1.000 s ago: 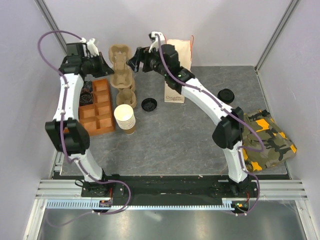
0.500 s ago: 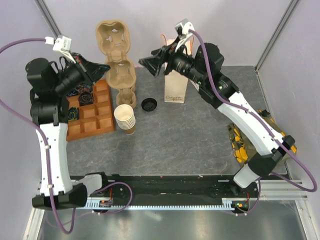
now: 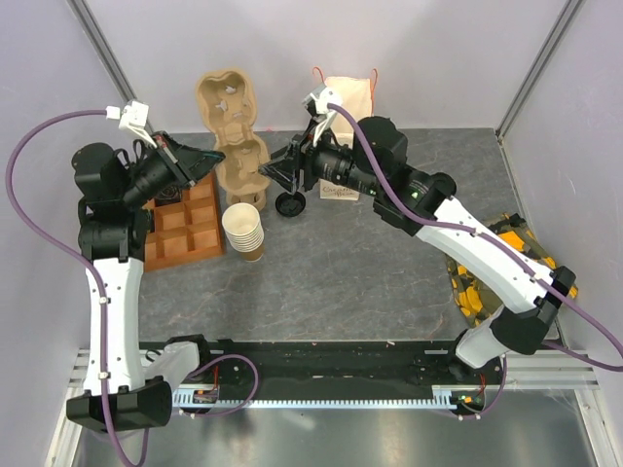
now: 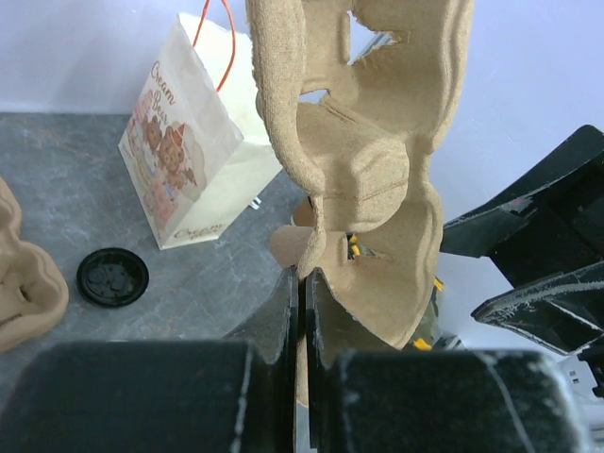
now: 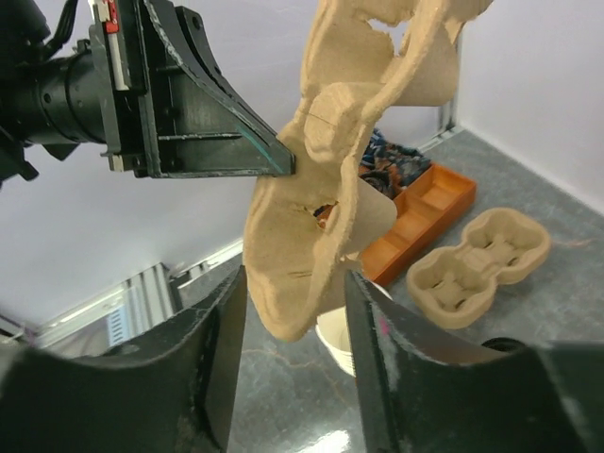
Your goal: Pack the takeout coffee
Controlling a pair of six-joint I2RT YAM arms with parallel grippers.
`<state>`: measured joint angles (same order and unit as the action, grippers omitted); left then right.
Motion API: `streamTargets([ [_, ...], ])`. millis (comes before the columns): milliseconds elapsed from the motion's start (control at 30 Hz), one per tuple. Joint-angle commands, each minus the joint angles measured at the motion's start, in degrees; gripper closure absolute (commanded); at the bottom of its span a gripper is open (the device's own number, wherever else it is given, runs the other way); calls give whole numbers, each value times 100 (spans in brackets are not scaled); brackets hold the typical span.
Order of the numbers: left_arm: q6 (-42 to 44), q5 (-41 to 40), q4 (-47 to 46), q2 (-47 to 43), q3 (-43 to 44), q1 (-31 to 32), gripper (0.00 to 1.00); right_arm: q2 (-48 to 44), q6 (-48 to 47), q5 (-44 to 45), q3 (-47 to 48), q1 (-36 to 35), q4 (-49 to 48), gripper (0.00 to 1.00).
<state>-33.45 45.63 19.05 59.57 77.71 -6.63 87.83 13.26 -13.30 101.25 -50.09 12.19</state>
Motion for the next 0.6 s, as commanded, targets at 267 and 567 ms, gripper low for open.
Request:
streamTargets([
  [267, -311, 104, -674, -561, -503, 13, 98, 340, 116, 91, 220, -124, 117, 73],
  [567, 1249, 386, 1119, -491, -3, 4, 34, 121, -86, 327, 80, -124, 328, 100],
])
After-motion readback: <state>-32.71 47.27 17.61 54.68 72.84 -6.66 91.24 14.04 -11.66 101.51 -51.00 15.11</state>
